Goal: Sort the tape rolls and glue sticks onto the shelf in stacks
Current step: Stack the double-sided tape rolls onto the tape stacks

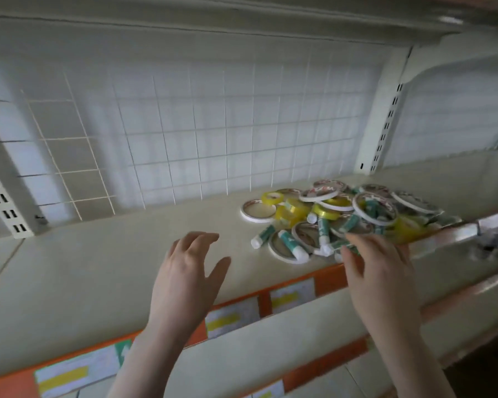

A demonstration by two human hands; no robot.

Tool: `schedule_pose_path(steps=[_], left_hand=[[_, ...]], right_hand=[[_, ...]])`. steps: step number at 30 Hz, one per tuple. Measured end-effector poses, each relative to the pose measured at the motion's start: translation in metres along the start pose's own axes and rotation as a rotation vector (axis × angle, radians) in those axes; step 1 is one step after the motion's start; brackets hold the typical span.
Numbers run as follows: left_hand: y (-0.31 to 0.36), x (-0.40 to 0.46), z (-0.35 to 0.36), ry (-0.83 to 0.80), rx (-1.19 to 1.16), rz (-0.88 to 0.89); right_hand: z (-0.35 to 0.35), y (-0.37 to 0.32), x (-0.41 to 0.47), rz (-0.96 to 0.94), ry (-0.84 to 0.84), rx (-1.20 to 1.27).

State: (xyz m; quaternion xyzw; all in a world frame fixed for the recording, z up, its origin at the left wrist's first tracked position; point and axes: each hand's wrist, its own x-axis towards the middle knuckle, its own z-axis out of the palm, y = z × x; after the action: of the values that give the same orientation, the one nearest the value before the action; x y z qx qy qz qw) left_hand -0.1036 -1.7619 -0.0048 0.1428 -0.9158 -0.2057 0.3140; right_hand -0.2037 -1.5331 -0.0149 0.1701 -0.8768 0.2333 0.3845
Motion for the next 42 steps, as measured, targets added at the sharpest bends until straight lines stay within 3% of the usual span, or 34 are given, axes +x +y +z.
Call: schedule_pose_path(steps=[10, 15, 24, 34, 42], left_hand=[[0.056, 0.067, 0.071, 0.001, -0.042, 0.085], [0.083, 0.091, 0.101, -0.047, -0.035, 0.112], [0.114, 0.100, 0.134, -0.032, 0.015, -0.016], [0.137, 0.119, 0.149, -0.035, 0.091, -0.024], [0.150, 0.152, 0.167, -0.183, 0.108, 0.098]], right_hand=[[0.030, 0.081, 0.047, 0.011, 0.012, -0.044], [0.044, 0.109, 0.066, 0.013, -0.078, -0.060], [0.070, 0.144, 0.087, -0.150, -0.237, 0.039], [0.067, 0.162, 0.104, -0.224, -0.166, 0.133], [0.064, 0.179, 0.122, -0.199, -0.121, 0.126]])
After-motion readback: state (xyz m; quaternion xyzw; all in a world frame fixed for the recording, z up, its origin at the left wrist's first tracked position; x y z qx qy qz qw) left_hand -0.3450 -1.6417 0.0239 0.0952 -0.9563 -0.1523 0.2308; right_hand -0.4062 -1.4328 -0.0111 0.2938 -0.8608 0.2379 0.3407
